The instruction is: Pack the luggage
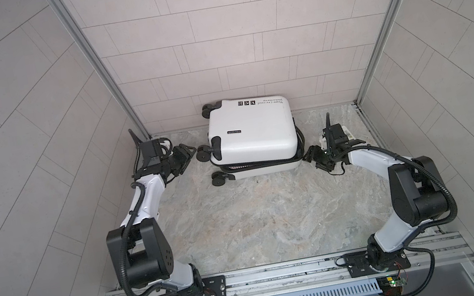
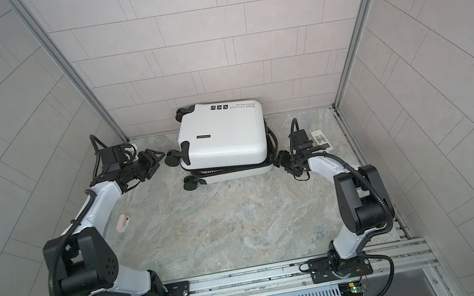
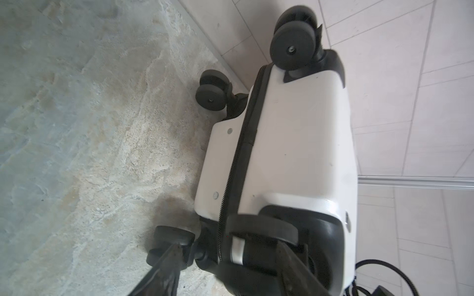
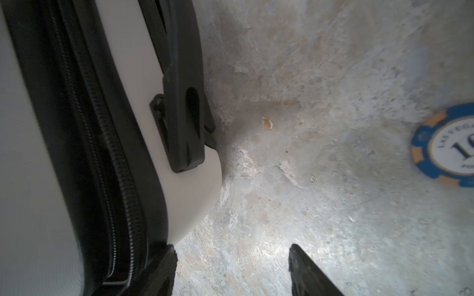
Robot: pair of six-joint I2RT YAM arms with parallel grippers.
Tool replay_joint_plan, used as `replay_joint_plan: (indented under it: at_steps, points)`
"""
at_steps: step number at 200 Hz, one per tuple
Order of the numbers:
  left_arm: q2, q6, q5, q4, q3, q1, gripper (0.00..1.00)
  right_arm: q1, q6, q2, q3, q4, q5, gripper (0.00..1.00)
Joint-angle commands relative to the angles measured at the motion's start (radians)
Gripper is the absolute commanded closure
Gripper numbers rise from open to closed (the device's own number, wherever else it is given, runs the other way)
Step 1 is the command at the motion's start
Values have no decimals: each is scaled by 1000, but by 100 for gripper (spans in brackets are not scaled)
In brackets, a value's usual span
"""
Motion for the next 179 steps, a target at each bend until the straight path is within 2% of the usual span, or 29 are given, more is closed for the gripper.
replay_joint_plan:
  at_steps: [1, 30, 64, 103, 146, 153, 159, 179]
  points:
    - [-89, -97, 27, 98, -58, 5, 33, 18, -36, -52, 1, -28, 25, 29]
    - [-126, -51, -12, 80, -74, 7, 31, 16, -34, -60, -2, -21, 31, 26]
    - [-93, -25, 25, 89, -39, 4, 30, -1, -17, -40, 18, 4, 10, 25]
    - [-35, -4, 60, 118, 23, -24, 27, -29, 35, 28, 52, 58, -9, 25]
    - [8, 91, 82, 132, 42, -77, 26, -50, 100, 133, 142, 110, -22, 28]
    - [10, 94, 89, 144, 34, -77, 23, -54, 112, 151, 159, 117, -24, 28]
    - [9, 102, 88, 148, 28, -77, 10, -59, 125, 166, 169, 128, -31, 28]
    - [6, 126, 69, 152, 9, -77, 8, -72, 154, 220, 215, 149, -46, 29]
